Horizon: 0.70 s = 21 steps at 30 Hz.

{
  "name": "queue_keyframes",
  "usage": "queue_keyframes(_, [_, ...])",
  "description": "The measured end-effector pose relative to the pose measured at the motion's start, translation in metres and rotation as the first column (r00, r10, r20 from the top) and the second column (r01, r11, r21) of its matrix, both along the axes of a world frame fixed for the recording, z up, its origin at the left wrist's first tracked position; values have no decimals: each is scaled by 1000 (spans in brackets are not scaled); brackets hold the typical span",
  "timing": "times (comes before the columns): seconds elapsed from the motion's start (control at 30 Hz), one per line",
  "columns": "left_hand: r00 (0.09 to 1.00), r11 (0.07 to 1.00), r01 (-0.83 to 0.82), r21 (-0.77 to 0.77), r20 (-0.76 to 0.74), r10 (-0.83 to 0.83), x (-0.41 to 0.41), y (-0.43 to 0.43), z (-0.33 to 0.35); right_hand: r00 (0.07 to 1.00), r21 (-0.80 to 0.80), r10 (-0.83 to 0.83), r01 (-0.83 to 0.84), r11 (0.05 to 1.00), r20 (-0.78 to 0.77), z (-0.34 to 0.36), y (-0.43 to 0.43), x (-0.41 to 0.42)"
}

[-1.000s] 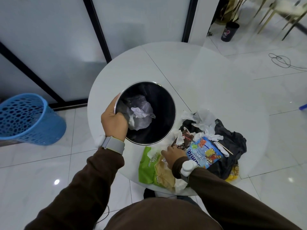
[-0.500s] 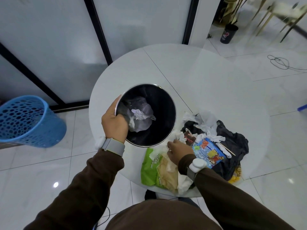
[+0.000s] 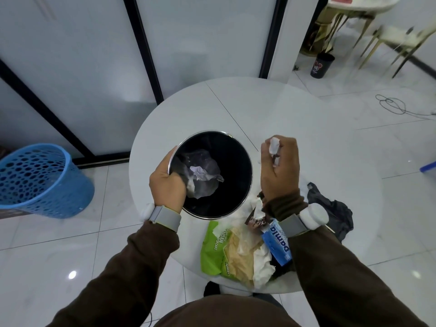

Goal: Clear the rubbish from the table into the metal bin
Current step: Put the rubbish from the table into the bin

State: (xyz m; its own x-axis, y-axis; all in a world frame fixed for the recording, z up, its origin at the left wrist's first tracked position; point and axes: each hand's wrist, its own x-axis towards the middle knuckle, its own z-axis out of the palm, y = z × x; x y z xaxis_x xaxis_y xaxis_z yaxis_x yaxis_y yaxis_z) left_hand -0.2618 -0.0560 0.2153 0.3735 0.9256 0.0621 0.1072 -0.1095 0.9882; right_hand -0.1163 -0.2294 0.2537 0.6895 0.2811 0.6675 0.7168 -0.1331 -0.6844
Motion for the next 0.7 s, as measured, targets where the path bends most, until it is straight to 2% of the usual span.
queue_keyframes(0.1, [1000, 1000, -5, -3, 4, 5, -1, -2, 0, 991, 43, -21, 15, 999, 133, 8, 21, -10])
queue_keyframes(0.13, [1000, 1000, -11, 4, -2, 11, -1, -2, 0, 990, -6, 12, -11, 1000, 144, 2, 30, -14])
queue_keyframes(0.2, [1000, 1000, -14, 16, -7, 14, 0, -1, 1, 986, -261, 152, -130, 957, 68, -19, 47, -17])
queue_keyframes(0.27, [1000, 999, -12, 32, -16, 13, 0, 0, 3, 951, -530, 280, -305, 791, -131, -41, 56, -15])
queue_keyframes(0.33, [999, 998, -12, 54, -39, 14, 0, 2, 2, 893, -633, 356, -448, 632, -276, -53, 59, -9])
queue_keyframes(0.37, [999, 998, -10, 67, -49, 14, 0, 4, 0, 870, -632, 390, -489, 601, -301, -54, 58, -5])
queue_keyframes(0.43, [998, 997, -13, 75, -63, 18, 1, 8, -3, 861, -577, 434, -501, 645, -263, -52, 53, 4])
queue_keyframes(0.53, [998, 998, -24, 55, -65, 28, 4, 13, -7, 896, -354, 407, -443, 823, -176, -39, 39, 13])
queue_keyframes(0.63, [998, 999, -15, 42, -65, 18, 9, 19, -12, 911, -139, 309, -355, 925, -271, -33, 20, 26])
queue_keyframes(0.7, [998, 999, -8, 38, -65, 10, 13, 23, -15, 928, -129, 228, -275, 953, -296, -36, 4, 42])
